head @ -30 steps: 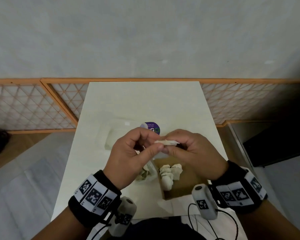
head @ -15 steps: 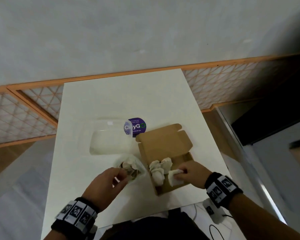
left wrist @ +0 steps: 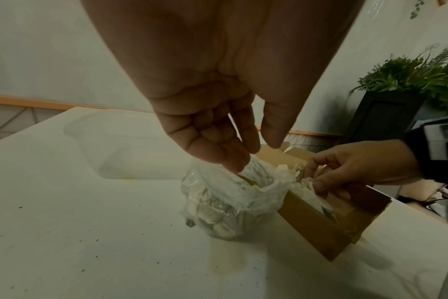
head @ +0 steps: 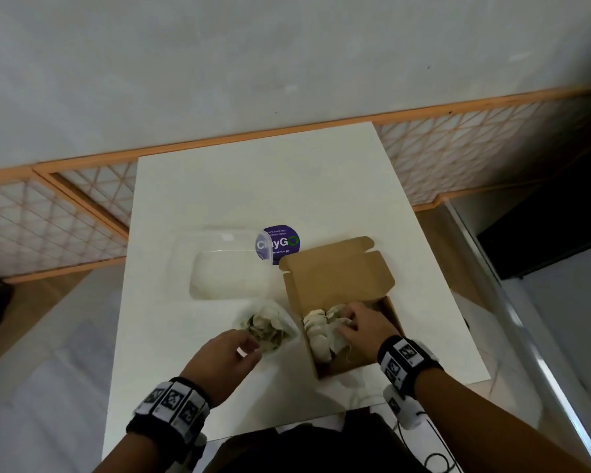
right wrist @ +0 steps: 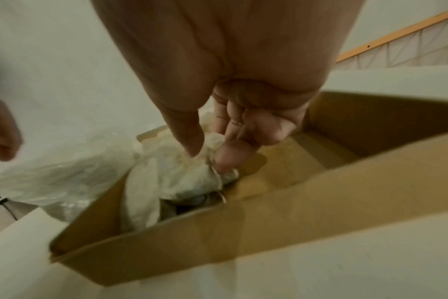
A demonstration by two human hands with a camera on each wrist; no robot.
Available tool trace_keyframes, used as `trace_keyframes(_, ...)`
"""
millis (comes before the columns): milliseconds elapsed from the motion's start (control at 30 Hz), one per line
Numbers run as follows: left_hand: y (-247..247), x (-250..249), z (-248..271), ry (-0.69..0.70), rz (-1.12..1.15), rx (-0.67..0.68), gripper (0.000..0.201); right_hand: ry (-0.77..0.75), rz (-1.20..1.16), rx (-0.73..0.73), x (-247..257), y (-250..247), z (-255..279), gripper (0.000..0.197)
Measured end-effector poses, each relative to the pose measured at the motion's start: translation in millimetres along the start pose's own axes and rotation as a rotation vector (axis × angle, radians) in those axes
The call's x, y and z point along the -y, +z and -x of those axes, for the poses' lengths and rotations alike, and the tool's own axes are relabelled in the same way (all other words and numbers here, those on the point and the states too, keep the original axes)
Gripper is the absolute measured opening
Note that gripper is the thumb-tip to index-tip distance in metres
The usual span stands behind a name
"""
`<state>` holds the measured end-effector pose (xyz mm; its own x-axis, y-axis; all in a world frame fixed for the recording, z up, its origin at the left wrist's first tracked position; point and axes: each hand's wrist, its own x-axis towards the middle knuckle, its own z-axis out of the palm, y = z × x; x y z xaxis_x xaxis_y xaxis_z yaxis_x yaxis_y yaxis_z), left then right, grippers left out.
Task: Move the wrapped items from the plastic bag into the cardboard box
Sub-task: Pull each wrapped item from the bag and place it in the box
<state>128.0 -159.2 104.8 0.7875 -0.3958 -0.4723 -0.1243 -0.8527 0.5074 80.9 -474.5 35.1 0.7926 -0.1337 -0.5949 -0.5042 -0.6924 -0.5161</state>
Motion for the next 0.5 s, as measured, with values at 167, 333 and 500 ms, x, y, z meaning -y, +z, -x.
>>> trace_keyframes(167, 0.4, -5.7, -20.0, 0.032, -0.11, 0.0, 0.019, -0.105, 0.041, -0.032, 20.2, -6.6, 28.7, 0.03)
trace_keyframes(333, 12.3, -22.2, -42.9, 0.123, -0.457, 0.105, 0.03, -0.301, 0.121, 0.019, 66.1, -3.5, 44.2, 0.011)
trace_keyframes(500, 18.6, -31.5, -56.1, 0.073, -0.624, 0.125, 0.024, -0.48, 0.257, 0.159, 100.2, 23.7, 35.6, 0.025)
